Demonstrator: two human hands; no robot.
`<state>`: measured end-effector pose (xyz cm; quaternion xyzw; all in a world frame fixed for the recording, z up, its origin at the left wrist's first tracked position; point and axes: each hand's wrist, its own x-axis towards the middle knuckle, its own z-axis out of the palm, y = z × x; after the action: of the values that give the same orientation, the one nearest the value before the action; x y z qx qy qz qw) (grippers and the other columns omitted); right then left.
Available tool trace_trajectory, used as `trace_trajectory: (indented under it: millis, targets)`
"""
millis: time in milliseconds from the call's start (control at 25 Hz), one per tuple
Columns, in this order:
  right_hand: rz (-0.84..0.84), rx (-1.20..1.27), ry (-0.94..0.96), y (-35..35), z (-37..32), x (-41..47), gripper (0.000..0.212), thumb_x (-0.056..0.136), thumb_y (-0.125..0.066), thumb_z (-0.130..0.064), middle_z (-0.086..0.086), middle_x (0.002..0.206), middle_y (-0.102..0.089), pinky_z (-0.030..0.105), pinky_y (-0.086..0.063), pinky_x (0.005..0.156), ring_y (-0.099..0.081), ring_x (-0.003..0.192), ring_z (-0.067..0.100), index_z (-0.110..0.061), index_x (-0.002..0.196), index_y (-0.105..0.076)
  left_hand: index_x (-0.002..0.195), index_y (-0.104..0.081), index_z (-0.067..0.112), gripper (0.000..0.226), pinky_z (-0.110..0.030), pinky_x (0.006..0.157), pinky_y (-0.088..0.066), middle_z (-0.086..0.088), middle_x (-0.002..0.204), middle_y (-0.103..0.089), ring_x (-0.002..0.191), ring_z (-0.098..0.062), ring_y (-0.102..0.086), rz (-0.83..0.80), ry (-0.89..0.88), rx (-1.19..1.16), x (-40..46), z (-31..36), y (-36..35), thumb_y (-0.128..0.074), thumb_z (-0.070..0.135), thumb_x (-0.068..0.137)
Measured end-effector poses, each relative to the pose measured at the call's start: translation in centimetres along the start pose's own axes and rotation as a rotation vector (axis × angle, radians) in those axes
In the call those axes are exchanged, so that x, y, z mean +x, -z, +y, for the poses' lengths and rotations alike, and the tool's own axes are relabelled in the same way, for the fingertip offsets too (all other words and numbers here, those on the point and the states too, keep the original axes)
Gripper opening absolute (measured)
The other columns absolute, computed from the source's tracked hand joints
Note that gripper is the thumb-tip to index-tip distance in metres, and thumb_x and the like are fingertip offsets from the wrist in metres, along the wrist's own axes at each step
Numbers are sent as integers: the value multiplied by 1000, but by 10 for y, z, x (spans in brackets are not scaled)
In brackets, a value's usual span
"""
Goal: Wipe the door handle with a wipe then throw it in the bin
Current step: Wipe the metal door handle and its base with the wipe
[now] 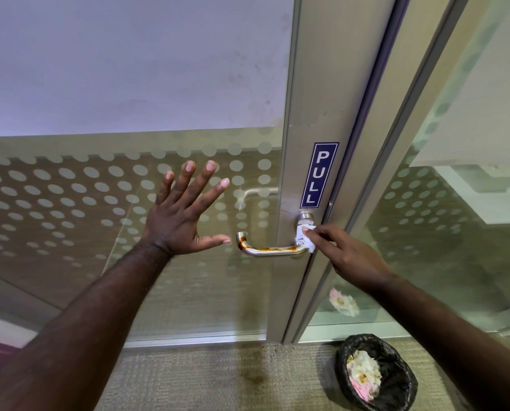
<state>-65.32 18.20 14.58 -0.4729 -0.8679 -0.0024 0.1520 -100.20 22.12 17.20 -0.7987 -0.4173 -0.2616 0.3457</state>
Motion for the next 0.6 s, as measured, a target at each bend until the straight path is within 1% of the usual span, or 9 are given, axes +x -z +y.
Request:
trace_trajectory:
  millis: [80, 120, 160, 200, 240, 280, 320, 440, 600]
  targets:
    - [27, -56, 38, 2, 1, 0, 44, 81, -33, -85, -38, 102, -57, 27, -44, 70, -55, 86, -14, -52, 101, -55, 158, -8, 28, 97, -41, 119, 10, 2, 165, 7, 151, -22, 8, -2, 0, 1, 0, 0, 0, -30, 85, 82]
    - [35, -49, 71, 4, 3, 1, 42, 85, -35, -80, -30, 99, -59, 28, -44, 69, -57, 85, -7, -48, 98, -58, 157, -8, 28, 97, -41, 119, 10, 2, 165, 7, 151, -22, 9, -2, -2, 2, -1, 0, -1, -31, 85, 82]
    - [43, -36, 100, 7, 4, 3, 35, 92, -39, -70, -22, 95, -62, 29, -45, 68, -59, 84, 1, -43, 97, -62, 157, -8, 28, 98, -41, 119, 11, 2, 165, 7, 151, -22, 9, -2, -4, 5, -1, 0, -1, -31, 85, 82]
    - [76, -41, 138, 9, 7, 5, 25, 98, -46, -51, -16, 91, -64, 31, -47, 69, -61, 85, 9, -37, 101, -67, 157, -8, 28, 98, -41, 119, 11, 2, 165, 7, 151, -22, 9, -1, -6, 8, -1, 0, -1, -32, 85, 82]
    - [155, -120, 241, 8, 11, 6, 21, 98, -53, -29, -10, 96, -68, 34, -50, 71, -64, 89, 20, -27, 111, -70, 157, -8, 28, 98, -41, 119, 11, 2, 165, 7, 151, -22, 9, 1, -8, 13, -1, 0, -1, -32, 85, 82]
    - [231, -187, 360, 6, 15, 7, 28, 95, -55, -13, 4, 106, -71, 38, -52, 75, -65, 95, 28, -15, 120, -67, 157, -9, 27, 98, -41, 119, 11, 2, 165, 7, 151, -22, 9, 5, -9, 18, -1, -1, -1, -32, 85, 82]
    - [237, -200, 425, 3, 18, 7, 32, 93, -56, -7, 11, 116, -69, 40, -53, 81, -65, 104, 31, -8, 124, -64, 157, -10, 27, 98, -41, 119, 11, 1, 165, 7, 151, -22, 9, 11, -11, 22, -1, -1, -2, -32, 85, 82]
    - [257, -106, 460, -7, 15, 6, 36, 97, -52, -5, 8, 137, -58, 40, -48, 97, -52, 128, 25, -4, 132, -56, 157, -11, 27, 99, -41, 119, 11, 1, 165, 7, 151, -22, 9, 14, -11, 30, -2, 0, -3, -32, 86, 81]
    - [253, -51, 441, -22, -1, 3, 38, 98, -49, -7, 7, 141, -54, 38, -39, 108, -44, 135, 20, -7, 136, -52, 157, -10, 27, 99, -41, 118, 12, 1, 165, 8, 150, -22, 11, 2, -12, 37, -2, -1, -4, -30, 86, 81]
